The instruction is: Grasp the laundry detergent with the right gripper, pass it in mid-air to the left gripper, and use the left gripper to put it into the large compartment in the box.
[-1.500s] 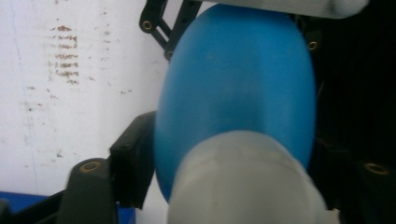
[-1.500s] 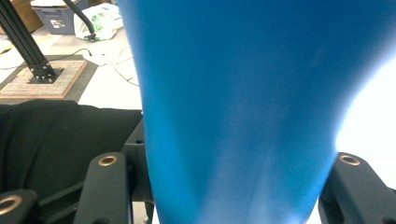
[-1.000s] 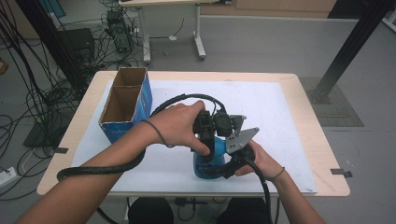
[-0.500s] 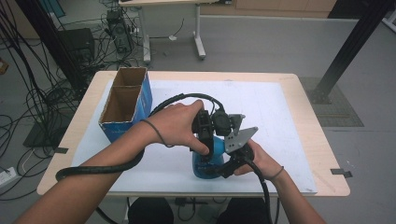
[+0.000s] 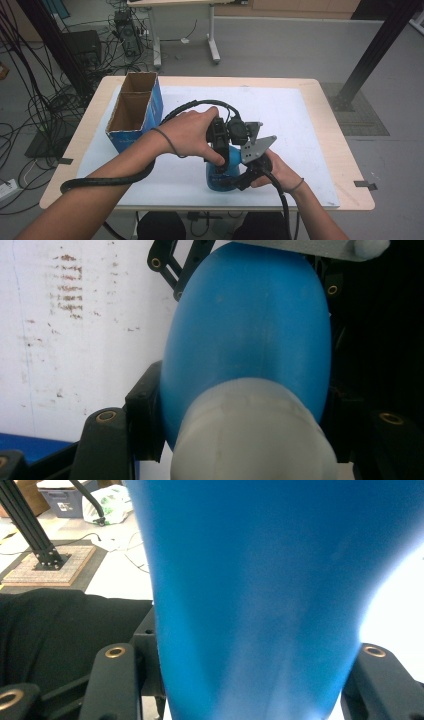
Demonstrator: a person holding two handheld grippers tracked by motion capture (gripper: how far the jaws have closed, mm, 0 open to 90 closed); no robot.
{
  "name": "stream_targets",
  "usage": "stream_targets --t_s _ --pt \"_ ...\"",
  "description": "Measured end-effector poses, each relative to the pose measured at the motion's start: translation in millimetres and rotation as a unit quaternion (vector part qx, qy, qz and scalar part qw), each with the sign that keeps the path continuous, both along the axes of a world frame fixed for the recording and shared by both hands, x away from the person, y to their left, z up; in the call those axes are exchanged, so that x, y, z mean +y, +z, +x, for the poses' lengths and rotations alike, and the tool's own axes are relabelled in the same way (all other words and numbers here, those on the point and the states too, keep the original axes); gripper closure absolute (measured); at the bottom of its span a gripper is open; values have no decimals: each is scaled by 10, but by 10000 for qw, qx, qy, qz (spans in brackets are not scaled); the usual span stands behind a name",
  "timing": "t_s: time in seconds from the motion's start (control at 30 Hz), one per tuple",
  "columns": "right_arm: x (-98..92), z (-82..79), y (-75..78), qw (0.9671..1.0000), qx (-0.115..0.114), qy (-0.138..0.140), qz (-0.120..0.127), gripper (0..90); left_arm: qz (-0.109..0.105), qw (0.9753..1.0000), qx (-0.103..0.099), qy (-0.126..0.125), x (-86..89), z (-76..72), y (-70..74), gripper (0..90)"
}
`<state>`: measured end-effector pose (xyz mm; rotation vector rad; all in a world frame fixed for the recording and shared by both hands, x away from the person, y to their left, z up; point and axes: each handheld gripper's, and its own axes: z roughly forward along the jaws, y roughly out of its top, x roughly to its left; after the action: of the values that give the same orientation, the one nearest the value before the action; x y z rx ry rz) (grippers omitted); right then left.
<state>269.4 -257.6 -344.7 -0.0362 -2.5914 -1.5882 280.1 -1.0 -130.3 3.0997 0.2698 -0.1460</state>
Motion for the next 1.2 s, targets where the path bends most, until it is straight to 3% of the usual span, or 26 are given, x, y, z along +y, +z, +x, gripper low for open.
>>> stream_targets --t_s 1.2 --pt "10 -3 8 10000 -23 -1 37 418 52 10000 -7 26 -8 -12 23 368"
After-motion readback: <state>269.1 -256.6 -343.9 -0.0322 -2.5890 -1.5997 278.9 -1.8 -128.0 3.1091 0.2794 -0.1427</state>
